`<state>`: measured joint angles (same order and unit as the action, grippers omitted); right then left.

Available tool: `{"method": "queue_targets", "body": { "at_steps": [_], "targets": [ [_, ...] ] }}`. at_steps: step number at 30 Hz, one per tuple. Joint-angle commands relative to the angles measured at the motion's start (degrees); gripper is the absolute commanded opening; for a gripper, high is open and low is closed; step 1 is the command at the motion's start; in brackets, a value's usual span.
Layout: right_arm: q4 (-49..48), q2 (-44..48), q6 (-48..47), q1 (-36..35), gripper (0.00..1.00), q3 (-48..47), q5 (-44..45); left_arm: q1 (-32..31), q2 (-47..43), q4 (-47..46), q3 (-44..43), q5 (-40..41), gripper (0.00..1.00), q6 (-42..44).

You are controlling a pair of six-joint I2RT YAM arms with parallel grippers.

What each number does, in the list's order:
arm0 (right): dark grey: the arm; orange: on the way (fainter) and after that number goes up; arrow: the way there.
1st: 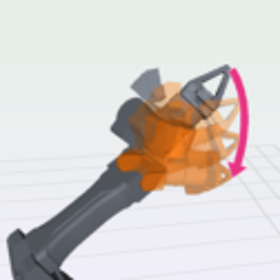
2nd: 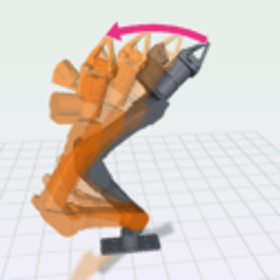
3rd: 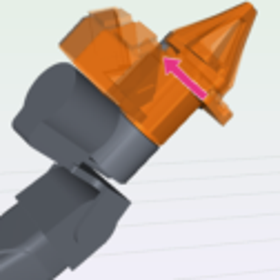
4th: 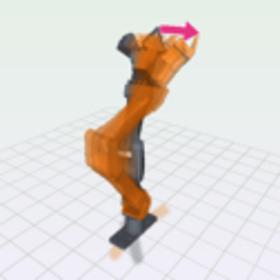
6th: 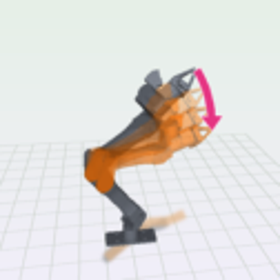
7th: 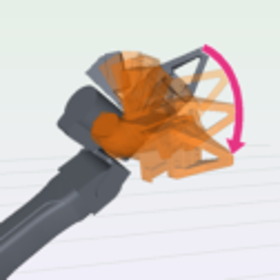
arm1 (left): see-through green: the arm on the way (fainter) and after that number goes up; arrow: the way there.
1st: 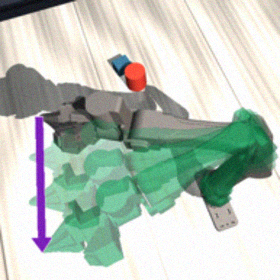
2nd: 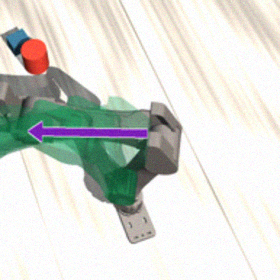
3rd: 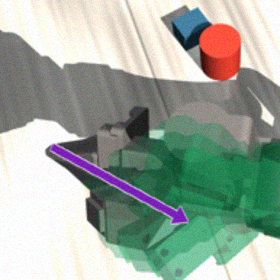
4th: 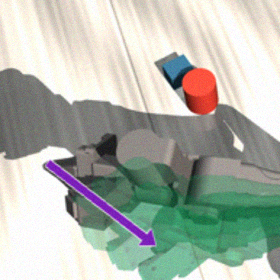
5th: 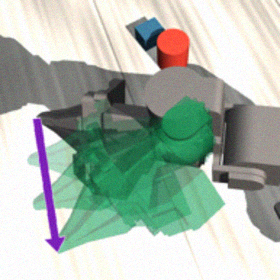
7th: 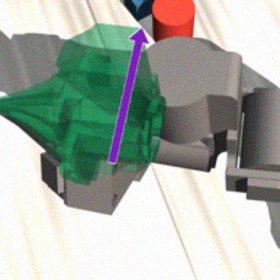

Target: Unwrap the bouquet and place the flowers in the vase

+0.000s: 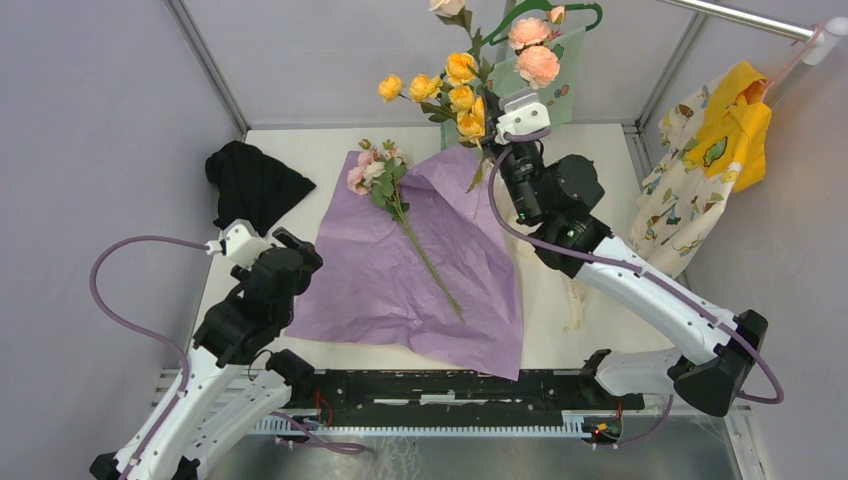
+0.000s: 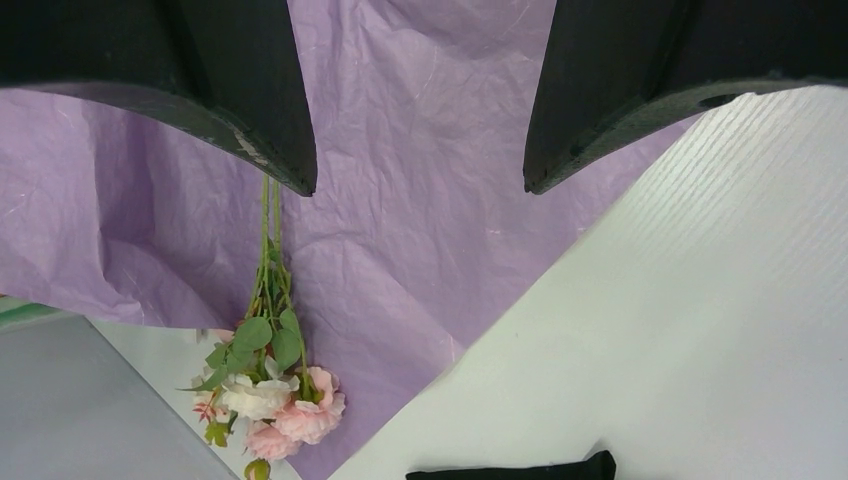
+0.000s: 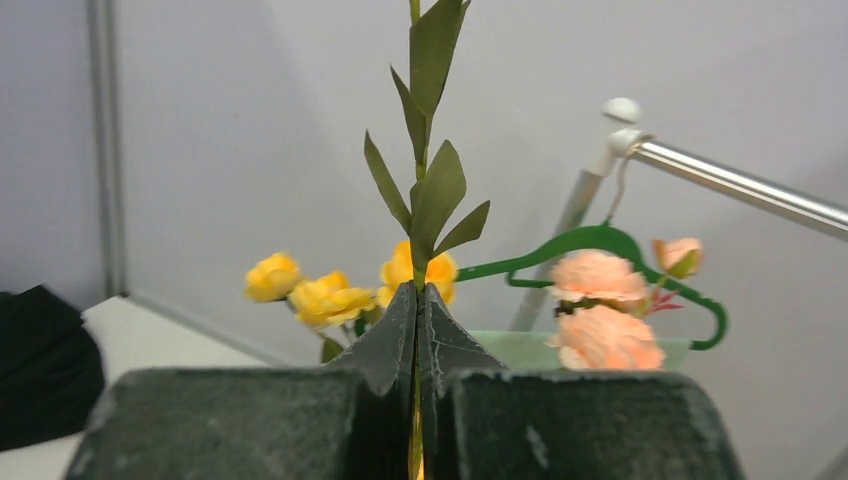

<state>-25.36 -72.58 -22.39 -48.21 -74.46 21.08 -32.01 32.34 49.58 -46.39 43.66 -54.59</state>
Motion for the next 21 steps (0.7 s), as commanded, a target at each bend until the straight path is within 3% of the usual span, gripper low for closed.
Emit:
{"method": "queue_targets", "body": {
  "at_steps": [1, 11, 21],
  "targets": [
    [-9.6, -0.8, -7.1, 2.8, 0.0, -2.4, 4.8, -0.1, 0.7, -2.3, 0.0, 0.1, 0.82, -1.0],
    [-15.1, -4.5, -5.9, 11.6, 0.0, -4.9, 2.3, -0.1, 2.4, -3.2, 0.1, 0.1, 0.81, -1.0],
    [-17.4, -10.0, -6.2, 14.5, 0.0, -10.0, 0.6, -0.1, 4.5, -4.1, 0.1, 0.2, 0.81, -0.9]
  ]
}}
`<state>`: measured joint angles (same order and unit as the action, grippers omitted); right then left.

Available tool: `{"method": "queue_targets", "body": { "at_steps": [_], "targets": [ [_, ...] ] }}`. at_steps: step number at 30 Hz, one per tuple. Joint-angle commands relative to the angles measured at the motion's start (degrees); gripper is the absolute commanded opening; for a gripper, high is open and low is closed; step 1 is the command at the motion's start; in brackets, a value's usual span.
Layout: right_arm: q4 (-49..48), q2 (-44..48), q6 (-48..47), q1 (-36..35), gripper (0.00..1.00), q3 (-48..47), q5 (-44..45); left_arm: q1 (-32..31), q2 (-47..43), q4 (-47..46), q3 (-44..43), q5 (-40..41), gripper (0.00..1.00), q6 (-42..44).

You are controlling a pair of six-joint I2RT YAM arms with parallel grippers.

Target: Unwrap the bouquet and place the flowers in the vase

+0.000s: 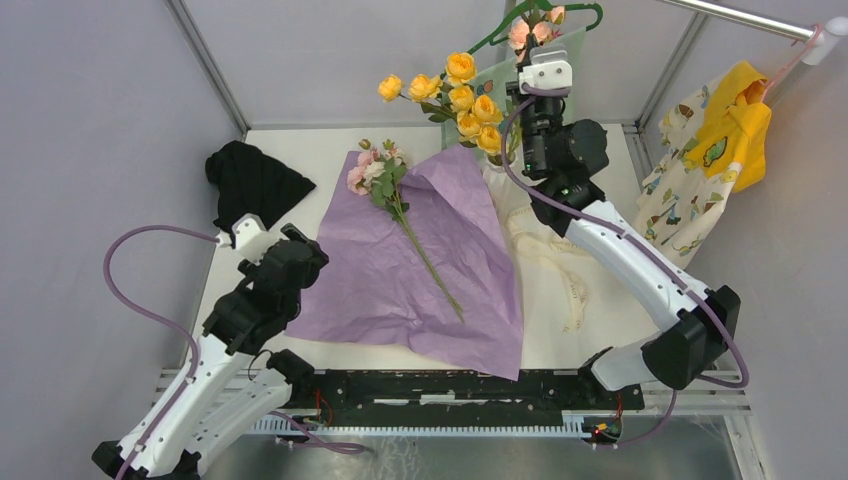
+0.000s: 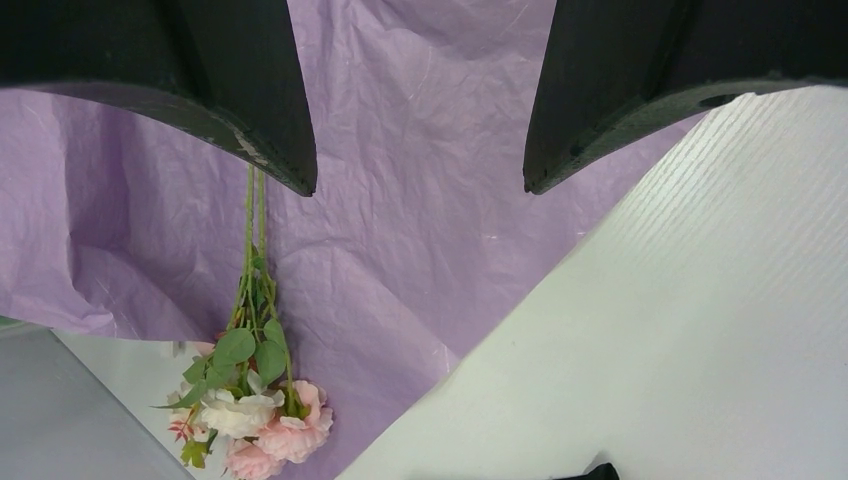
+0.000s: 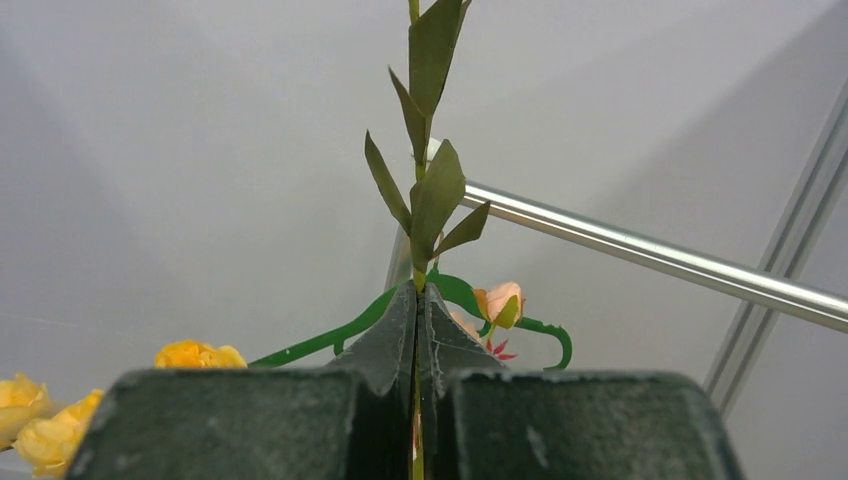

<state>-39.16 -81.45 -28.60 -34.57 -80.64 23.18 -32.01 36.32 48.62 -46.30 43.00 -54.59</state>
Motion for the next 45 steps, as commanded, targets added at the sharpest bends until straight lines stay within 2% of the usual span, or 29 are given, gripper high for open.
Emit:
{"method": "queue_targets", "body": {
  "at_steps": [1, 20, 38, 45],
  "targets": [
    [-3.8, -1.6, 0.1, 1.0, 0.0, -4.1, -1.5, -0.1, 0.7, -3.2, 0.0, 0.8, 0.81, -0.9],
    [-2.5, -6.2, -1.5, 2.3, 0.0, -10.3, -4.0, -0.1, 3.3, -4.3, -0.1, 0.9, 0.81, -0.7],
    [-7.6, -2.2, 4.7, 2.9, 0.0, 7.0, -4.3, -0.1, 3.3, -4.6, 0.2, 0.1, 0.81, -0.3],
    [-7.2, 0.1, 5.7, 3.0, 0.0, 7.1, -6.0, -0.1, 2.9, -4.6, 0.2, 0.4, 0.81, -0.3]
  ]
}}
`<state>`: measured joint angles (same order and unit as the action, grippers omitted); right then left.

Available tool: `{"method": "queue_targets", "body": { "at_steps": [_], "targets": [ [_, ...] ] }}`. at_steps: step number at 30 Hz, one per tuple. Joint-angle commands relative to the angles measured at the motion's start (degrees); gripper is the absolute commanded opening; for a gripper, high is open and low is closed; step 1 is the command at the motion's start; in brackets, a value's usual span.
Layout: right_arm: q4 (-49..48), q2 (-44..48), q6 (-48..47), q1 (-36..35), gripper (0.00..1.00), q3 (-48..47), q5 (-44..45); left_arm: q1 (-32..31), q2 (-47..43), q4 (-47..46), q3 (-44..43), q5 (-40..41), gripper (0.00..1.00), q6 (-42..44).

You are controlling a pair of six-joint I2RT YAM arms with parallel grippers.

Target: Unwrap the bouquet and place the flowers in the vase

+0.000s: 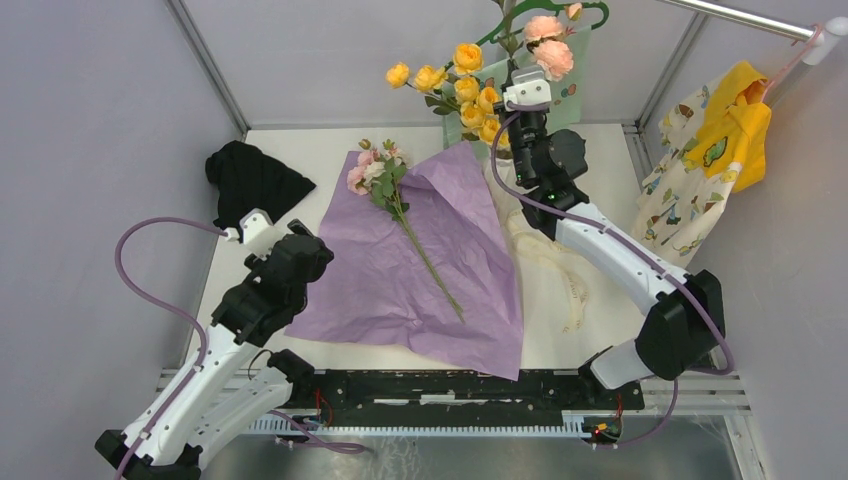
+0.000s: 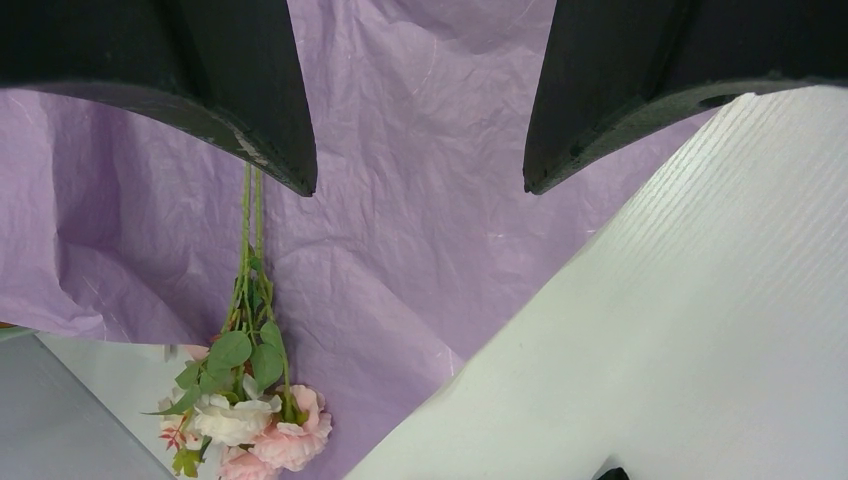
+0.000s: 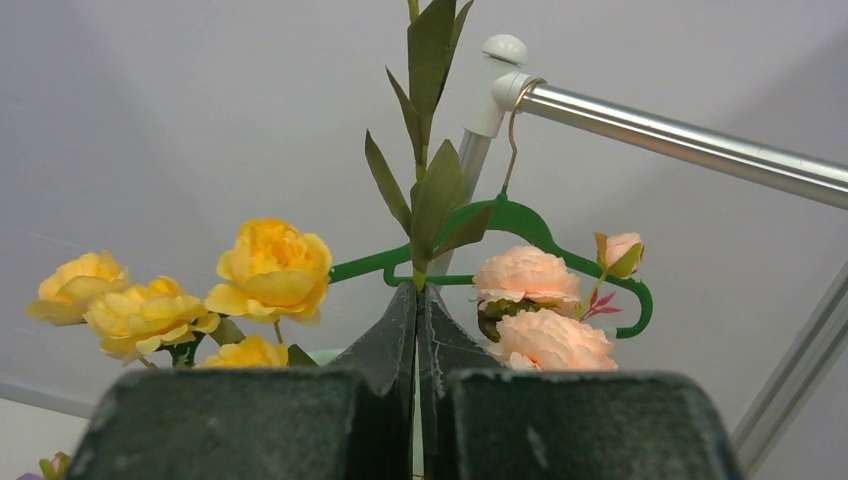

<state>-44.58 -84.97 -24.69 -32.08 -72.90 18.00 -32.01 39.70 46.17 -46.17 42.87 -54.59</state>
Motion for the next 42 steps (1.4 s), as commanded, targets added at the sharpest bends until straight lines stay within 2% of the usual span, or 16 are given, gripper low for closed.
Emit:
{"method": "queue_targets", "body": {
  "at_steps": [1, 10, 20, 36, 42],
  "targets": [
    [-1.6, 4.1, 2.1, 0.5, 0.0, -0.8, -1.1, 0.0, -0.3, -2.2, 0.2, 0.5, 0.81, -0.4],
    [0.1, 9.5, 6.2, 0.5, 0.0, 1.3, -4.1, -0.1, -0.4, -2.3, 0.2, 0.3, 0.81, -0.4],
    [1.8, 9.4, 7.3, 0.5, 0.0, 0.7, -4.5, -0.1, -0.2, -2.2, 0.2, 0.0, 0.81, -0.5],
    [6.2, 11.4, 2.4, 0.6, 0.0, -0.9, -1.8, -0.1, -0.3, -2.2, 0.3, -0.3, 0.81, -0.6],
    [5.0, 12.0, 1.2, 0.5, 0.0, 0.3, -0.5, -0.1, -0.1, -2.4, 0.1, -0.6, 0.81, -0.6]
  ]
}}
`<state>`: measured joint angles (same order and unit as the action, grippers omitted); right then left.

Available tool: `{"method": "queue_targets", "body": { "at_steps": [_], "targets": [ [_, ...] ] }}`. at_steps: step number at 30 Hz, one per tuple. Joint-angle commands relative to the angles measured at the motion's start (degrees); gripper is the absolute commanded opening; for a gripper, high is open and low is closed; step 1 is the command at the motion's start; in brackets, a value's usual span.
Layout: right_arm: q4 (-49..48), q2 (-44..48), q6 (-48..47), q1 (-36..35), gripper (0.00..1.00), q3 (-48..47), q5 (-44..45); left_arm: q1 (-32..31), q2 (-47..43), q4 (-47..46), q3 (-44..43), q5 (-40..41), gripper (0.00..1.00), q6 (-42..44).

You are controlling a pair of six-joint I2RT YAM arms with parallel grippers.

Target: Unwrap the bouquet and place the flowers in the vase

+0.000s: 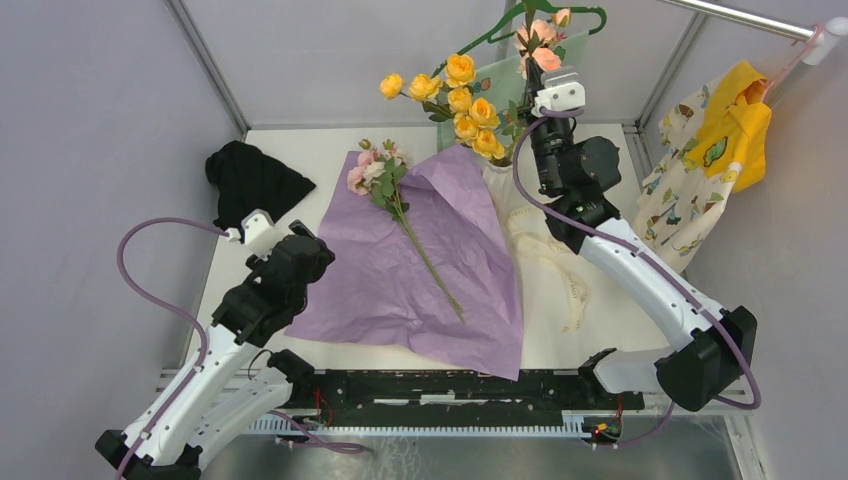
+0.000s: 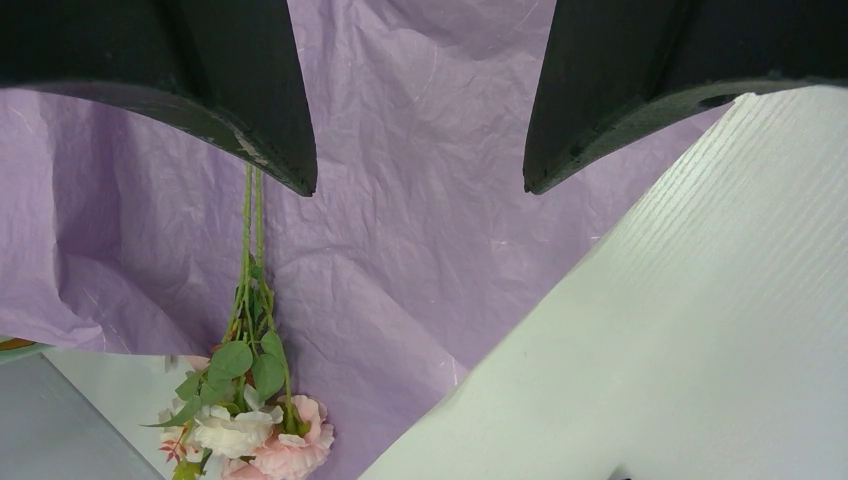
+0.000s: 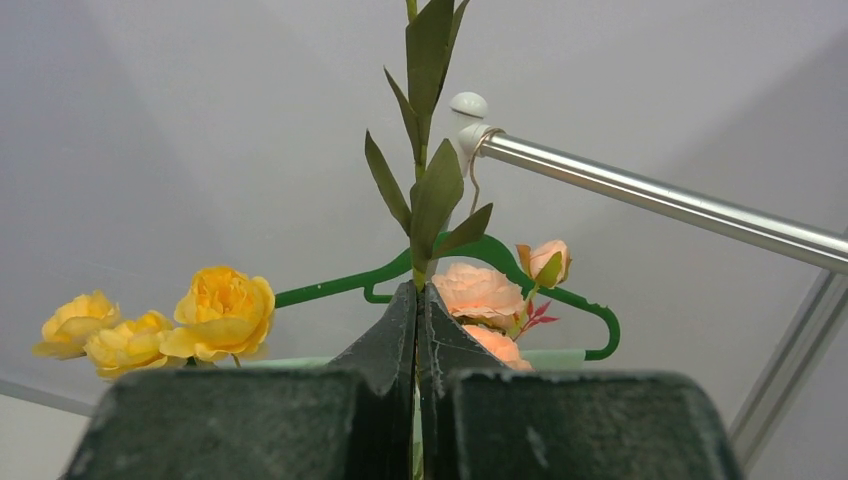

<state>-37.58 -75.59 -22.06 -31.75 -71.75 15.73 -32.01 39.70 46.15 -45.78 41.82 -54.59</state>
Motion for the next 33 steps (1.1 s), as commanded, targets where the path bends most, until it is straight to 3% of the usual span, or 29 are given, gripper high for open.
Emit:
{"method": "queue_targets", "body": {
  "at_steps": [1, 33],
  "targets": [
    [-2.1, 2.6, -1.6, 0.2, 0.0, -0.9, 1.8, -0.1, -0.2, -2.4, -0.3, 0.4, 0.81, -0.5],
    [1.7, 4.2, -5.9, 0.2, 0.0, -3.2, 4.1, -0.2, -0.9, -2.3, 0.0, 0.2, 0.81, -0.5]
  ]
}}
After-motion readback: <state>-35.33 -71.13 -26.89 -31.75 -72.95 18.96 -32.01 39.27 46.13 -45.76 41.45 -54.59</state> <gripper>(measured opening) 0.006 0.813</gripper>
